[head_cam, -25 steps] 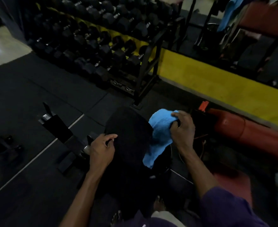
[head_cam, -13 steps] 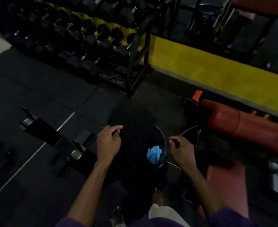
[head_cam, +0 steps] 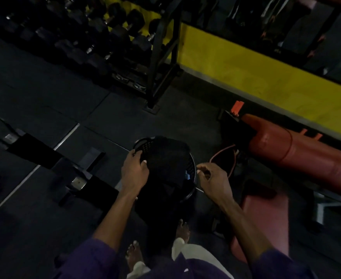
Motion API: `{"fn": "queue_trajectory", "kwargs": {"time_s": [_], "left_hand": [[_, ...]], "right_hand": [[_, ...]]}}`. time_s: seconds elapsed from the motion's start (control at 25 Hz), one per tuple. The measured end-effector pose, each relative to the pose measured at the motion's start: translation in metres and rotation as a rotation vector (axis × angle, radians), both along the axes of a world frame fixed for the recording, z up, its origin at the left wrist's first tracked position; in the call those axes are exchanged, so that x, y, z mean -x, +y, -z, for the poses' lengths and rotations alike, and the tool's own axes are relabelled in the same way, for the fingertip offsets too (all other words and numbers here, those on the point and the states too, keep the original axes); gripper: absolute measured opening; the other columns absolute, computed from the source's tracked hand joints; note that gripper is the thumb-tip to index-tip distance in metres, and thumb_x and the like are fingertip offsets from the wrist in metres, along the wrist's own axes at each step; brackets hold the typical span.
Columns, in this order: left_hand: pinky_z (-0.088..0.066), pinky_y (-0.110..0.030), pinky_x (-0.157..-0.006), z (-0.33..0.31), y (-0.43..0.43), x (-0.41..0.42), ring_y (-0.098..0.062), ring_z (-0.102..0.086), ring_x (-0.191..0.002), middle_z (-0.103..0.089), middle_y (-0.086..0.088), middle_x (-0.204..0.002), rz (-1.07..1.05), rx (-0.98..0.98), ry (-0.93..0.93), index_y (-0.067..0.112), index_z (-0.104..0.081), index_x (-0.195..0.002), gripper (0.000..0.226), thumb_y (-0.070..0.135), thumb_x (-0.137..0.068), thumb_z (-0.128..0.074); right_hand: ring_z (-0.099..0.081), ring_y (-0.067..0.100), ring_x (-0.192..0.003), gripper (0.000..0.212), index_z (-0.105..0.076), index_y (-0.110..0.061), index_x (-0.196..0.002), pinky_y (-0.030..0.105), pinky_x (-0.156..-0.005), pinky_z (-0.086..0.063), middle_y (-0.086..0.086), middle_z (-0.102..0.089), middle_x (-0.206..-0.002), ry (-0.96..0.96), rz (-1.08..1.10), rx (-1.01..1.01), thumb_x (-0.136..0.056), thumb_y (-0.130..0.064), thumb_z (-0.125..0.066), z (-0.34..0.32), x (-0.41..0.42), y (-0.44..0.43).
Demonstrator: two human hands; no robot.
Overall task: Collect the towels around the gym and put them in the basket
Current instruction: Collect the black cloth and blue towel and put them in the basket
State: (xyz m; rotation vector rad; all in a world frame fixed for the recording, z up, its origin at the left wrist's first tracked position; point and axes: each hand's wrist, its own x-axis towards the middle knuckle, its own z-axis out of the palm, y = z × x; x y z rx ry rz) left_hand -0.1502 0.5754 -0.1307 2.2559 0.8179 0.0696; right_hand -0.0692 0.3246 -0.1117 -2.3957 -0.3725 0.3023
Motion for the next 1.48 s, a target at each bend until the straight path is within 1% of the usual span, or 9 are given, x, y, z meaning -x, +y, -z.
{"fn": "queue_trajectory", "kwargs": {"time_s": [0.56,0.68,0.88,1.0,1.12,1.24,1.32,1.4,1.48], "left_hand": [[-0.043,-0.037,-0.099,0.062,0.013,0.047,-0.031,-0.058,-0.119,-0.062,-0.016,-0.127,-0.09,0.055,0.051,0.005,-0.058,-0.131,0.039,0.012,-0.092,-0.059],[-0.047,-0.039,-0.098,0.098,0.012,0.053,-0.03,-0.06,-0.115,-0.062,-0.013,-0.126,-0.004,0.05,0.092,0.008,-0.059,-0.129,0.039,0.012,-0.09,-0.059],[-0.045,-0.046,-0.099,0.156,0.019,0.063,-0.037,-0.057,-0.117,-0.058,-0.018,-0.13,0.12,-0.012,0.206,0.003,-0.059,-0.13,0.043,0.012,-0.088,-0.058],[-0.042,-0.043,-0.103,0.192,0.019,0.085,-0.035,-0.052,-0.124,-0.055,-0.017,-0.136,0.144,0.004,0.248,0.005,-0.056,-0.133,0.044,0.014,-0.09,-0.054],[-0.047,-0.044,-0.099,0.22,0.021,0.107,-0.037,-0.055,-0.122,-0.057,-0.018,-0.138,0.094,-0.014,0.248,0.007,-0.055,-0.137,0.048,0.012,-0.089,-0.058],[-0.054,-0.047,-0.085,0.237,0.019,0.116,-0.045,-0.066,-0.102,-0.065,-0.028,-0.119,0.083,-0.07,0.147,-0.004,-0.063,-0.125,0.045,-0.001,-0.081,-0.069],[-0.058,-0.049,-0.08,0.246,0.018,0.116,-0.047,-0.068,-0.095,-0.067,-0.03,-0.112,0.089,-0.078,0.106,-0.009,-0.065,-0.118,0.042,-0.006,-0.077,-0.072],[-0.057,-0.051,-0.085,0.253,0.015,0.11,-0.047,-0.068,-0.101,-0.068,-0.031,-0.114,0.096,-0.085,0.097,-0.011,-0.066,-0.117,0.039,-0.006,-0.078,-0.072],[-0.054,-0.053,-0.093,0.256,0.012,0.098,-0.046,-0.066,-0.11,-0.067,-0.029,-0.12,0.101,-0.084,0.112,-0.01,-0.067,-0.118,0.038,-0.003,-0.08,-0.071]], "right_hand": [[-0.07,0.021,-0.094,0.024,-0.071,-0.013,-0.116,0.029,-0.087,-0.053,0.006,-0.071,-0.112,0.139,-0.288,0.102,-0.093,-0.019,-0.066,0.053,0.012,0.064],[-0.066,0.025,-0.108,0.035,-0.065,-0.013,-0.128,0.04,-0.096,-0.053,0.008,-0.066,-0.124,0.209,-0.397,0.179,-0.094,-0.023,-0.064,0.09,0.018,0.082],[-0.052,0.037,-0.128,0.087,-0.021,-0.024,-0.16,0.048,-0.101,-0.049,0.015,-0.039,-0.15,0.35,-0.673,0.5,-0.09,-0.043,-0.069,0.178,0.041,0.108],[-0.054,0.046,-0.124,0.116,0.013,-0.038,-0.159,0.052,-0.092,-0.053,0.021,-0.013,-0.165,0.272,-0.857,0.677,-0.083,-0.05,-0.074,0.246,0.06,0.124],[-0.058,0.048,-0.117,0.126,0.021,-0.047,-0.154,0.053,-0.083,-0.055,0.024,0.002,-0.167,0.156,-0.933,0.711,-0.077,-0.051,-0.079,0.302,0.068,0.142],[-0.057,0.047,-0.114,0.115,0.01,-0.044,-0.157,0.051,-0.081,-0.055,0.027,-0.011,-0.164,0.108,-0.997,0.766,-0.081,-0.045,-0.076,0.333,0.074,0.149],[-0.059,0.045,-0.113,0.092,-0.016,-0.033,-0.159,0.05,-0.085,-0.055,0.023,-0.034,-0.151,0.186,-0.963,0.667,-0.086,-0.034,-0.072,0.342,0.069,0.15],[-0.061,0.042,-0.109,0.056,-0.048,-0.017,-0.142,0.049,-0.091,-0.052,0.018,-0.054,-0.13,0.357,-0.854,0.384,-0.089,-0.022,-0.067,0.339,0.053,0.147],[-0.063,0.04,-0.1,0.029,-0.062,-0.017,-0.117,0.049,-0.087,-0.052,0.014,-0.059,-0.113,0.323,-0.674,0.233,-0.088,-0.014,-0.061,0.334,0.032,0.137]]}}
